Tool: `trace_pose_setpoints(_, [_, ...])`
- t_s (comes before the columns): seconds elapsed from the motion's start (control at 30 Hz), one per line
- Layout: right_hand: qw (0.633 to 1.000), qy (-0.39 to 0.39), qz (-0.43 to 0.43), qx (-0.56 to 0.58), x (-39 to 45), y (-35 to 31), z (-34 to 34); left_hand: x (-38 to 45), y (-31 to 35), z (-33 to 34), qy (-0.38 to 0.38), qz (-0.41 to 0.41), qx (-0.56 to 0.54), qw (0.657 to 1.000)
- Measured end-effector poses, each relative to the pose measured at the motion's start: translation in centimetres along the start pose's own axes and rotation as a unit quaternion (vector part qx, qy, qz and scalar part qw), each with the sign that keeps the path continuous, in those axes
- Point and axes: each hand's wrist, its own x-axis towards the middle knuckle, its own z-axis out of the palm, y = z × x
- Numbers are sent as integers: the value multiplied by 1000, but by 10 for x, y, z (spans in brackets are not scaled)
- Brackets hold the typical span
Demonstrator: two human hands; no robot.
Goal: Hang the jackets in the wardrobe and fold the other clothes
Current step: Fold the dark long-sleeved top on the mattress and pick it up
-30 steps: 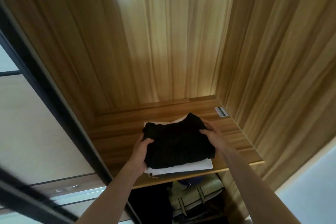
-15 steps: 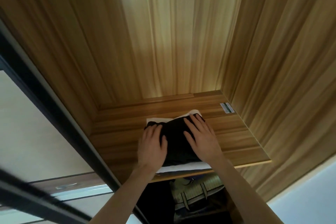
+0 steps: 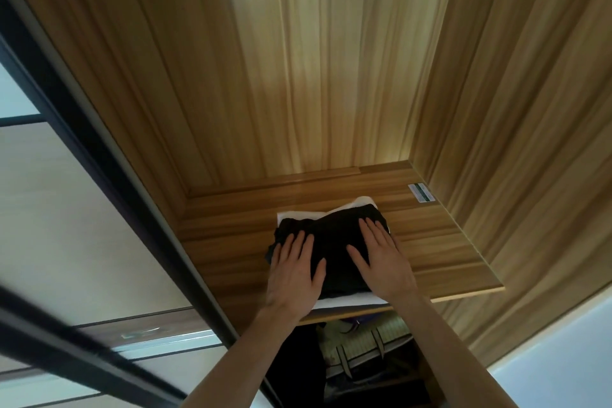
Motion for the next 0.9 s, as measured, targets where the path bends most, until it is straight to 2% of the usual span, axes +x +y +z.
trace_pose_setpoints(0.13, [996,84,14,21,-36,-31,-14,-26,-9,-22,42,22,5,999])
trace_pose_setpoints(0.27, [992,123,4,1,-76,-66,-29,-55,-17,-44,69,38,10,997])
trace_pose_setpoints(0.57, [988,143,34,-54,-163,-158,-65,-143,-44,-91,139,141,7,980])
trace_pose_setpoints(0.73, [985,146,36,-85,-210,-225,-72,-200,-76,-134,215,178,-16,960])
trace_pose_setpoints(0.9, [982,141,47,-113,-252,-286,-77,-252,-116,-167,228,193,-4,954])
